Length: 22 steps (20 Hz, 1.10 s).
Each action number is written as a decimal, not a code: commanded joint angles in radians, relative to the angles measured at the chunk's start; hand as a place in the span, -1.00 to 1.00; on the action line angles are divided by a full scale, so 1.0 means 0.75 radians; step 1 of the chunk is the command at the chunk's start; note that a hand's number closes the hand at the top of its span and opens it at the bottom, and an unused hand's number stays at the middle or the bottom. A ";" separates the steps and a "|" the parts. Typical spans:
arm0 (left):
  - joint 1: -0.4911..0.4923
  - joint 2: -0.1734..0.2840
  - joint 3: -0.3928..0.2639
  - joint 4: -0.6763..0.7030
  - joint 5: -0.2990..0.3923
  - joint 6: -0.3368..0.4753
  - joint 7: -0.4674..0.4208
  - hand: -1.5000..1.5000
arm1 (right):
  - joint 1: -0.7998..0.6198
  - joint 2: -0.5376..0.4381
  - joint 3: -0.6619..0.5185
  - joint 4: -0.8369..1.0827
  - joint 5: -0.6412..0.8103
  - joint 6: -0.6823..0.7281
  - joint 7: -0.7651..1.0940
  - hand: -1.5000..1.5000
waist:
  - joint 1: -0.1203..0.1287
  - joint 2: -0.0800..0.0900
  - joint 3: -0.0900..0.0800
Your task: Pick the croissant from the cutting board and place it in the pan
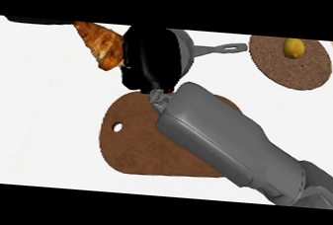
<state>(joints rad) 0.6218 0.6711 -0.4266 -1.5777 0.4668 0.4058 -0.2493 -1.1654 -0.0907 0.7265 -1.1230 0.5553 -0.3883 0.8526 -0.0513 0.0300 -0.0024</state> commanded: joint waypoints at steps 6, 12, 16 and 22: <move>-0.378 -0.034 0.145 -0.210 0.016 -0.002 -0.102 0.00 | 0.033 -0.097 -0.055 0.249 0.029 -0.101 -0.165 1.00 | -0.001 0.026 0.003; -0.392 -0.039 0.111 -0.213 0.000 -0.002 -0.122 0.00 | 0.086 -0.032 -0.131 0.339 -0.054 -0.201 -0.263 1.00 | 0.032 0.049 0.010; -0.392 -0.031 0.103 -0.203 0.007 -0.018 -0.132 0.00 | 0.147 -0.001 -0.194 0.405 -0.194 -0.114 -0.334 -1.00 | 0.050 0.063 0.010; -0.416 -0.045 0.084 -0.207 0.009 -0.012 -0.137 0.00 | 0.173 0.021 -0.263 0.461 -0.307 -0.050 -0.494 -1.00 | 0.054 0.044 0.010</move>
<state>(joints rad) 0.5605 0.6914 -0.4556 -1.5700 0.4669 0.3859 -0.2908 -1.0484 -0.0761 0.5630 -0.8067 0.3748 -0.4517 0.5504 0.0083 0.0732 -0.0028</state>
